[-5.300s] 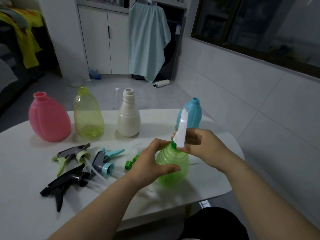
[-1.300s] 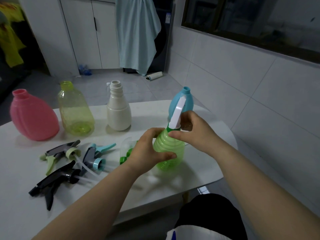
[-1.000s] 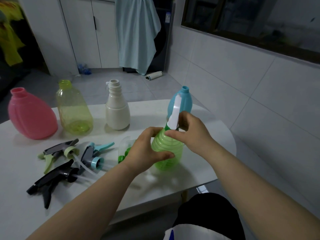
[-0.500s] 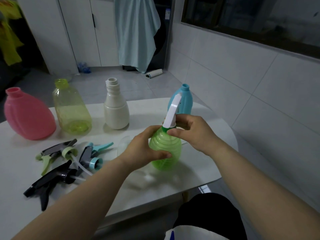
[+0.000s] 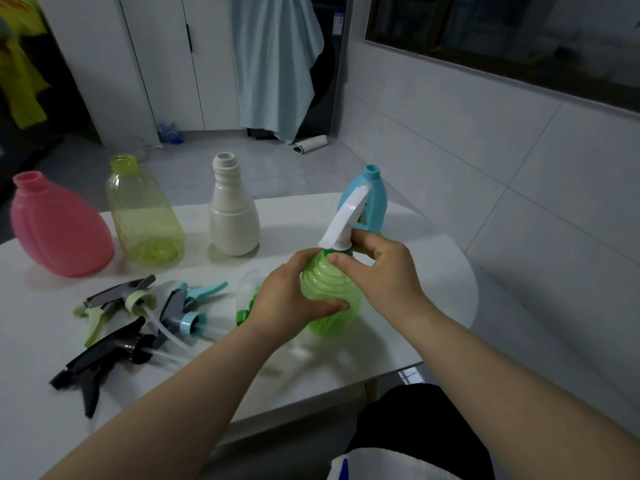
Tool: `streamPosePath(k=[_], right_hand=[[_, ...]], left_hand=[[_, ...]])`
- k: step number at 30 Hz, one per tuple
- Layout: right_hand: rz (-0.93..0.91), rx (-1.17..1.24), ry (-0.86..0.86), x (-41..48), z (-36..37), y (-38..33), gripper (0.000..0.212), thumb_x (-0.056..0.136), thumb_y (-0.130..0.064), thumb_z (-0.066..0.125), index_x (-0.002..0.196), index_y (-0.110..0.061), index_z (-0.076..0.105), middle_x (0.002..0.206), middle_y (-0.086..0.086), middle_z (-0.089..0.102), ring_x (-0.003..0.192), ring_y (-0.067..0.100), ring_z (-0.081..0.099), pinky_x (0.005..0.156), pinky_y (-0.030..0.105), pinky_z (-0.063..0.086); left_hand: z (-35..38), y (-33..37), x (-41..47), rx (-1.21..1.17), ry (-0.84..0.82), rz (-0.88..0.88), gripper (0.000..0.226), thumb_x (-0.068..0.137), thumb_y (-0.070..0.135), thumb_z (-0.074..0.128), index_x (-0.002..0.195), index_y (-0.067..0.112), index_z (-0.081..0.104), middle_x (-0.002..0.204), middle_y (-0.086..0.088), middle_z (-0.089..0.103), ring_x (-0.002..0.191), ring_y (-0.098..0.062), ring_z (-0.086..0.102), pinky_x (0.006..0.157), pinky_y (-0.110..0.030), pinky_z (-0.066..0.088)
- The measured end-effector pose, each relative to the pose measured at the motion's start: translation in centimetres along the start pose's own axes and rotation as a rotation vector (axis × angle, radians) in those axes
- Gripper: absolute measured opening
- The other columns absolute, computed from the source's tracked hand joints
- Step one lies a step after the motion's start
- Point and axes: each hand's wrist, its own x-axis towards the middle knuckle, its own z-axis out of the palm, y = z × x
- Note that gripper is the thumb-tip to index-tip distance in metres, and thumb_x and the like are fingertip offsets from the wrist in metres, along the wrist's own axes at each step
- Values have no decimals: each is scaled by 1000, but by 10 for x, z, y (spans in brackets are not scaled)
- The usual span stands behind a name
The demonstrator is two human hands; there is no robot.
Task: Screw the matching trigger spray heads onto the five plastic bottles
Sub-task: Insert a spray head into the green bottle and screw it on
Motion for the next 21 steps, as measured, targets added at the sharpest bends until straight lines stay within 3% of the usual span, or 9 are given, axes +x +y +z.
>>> streamPosePath(k=[5, 9, 13, 16, 19, 21], right_hand=[[78, 16, -114, 8, -8, -3, 25, 72, -17, 68, 95, -23, 60, 83, -20, 59, 83, -4, 56, 73, 2, 42], [119, -97, -136, 11, -9, -8, 27, 68, -26, 71, 91, -24, 56, 88, -9, 62, 85, 9, 57, 70, 18, 42], [115, -133, -81, 9, -8, -14, 22, 69, -26, 70, 86, -24, 56, 76, -17, 55, 71, 3, 53, 61, 15, 39], [138, -89, -92, 18, -16, -25, 15, 70, -21, 68, 81, -25, 58, 74, -15, 57, 69, 0, 54, 60, 14, 44], [176, 2, -56, 36, -29, -40, 15, 73, -11, 64, 73, -24, 57, 73, -8, 59, 72, 10, 57, 72, 25, 47], [179, 19, -22, 50, -35, -47, 14, 74, -7, 59, 75, -21, 57, 73, -6, 58, 77, 15, 56, 78, 32, 46]], left_hand=[[1, 1, 0, -19, 21, -1, 72, 53, 26, 81, 117, 22, 47, 95, 11, 51, 90, -10, 47, 67, -13, 30], [2, 2, -2, -15, -22, -13, 72, 57, 30, 79, 119, 25, 42, 99, 13, 49, 93, -7, 46, 74, -16, 33], [-1, 5, -7, -15, -67, 30, 73, 66, 34, 72, 128, 23, 35, 116, 7, 51, 103, -5, 43, 83, -13, 29], [-12, 4, -14, 14, -37, 50, 73, 70, 37, 68, 132, 22, 32, 130, 2, 46, 113, -4, 38, 88, -10, 23], [-31, -4, -21, 116, 54, 54, 60, 73, 33, 66, 127, 21, 41, 132, 1, 48, 119, -12, 41, 94, -16, 24], [-46, -12, -29, 167, 122, 53, 46, 74, 24, 67, 117, 15, 53, 126, -5, 55, 117, -21, 47, 102, -29, 28]])
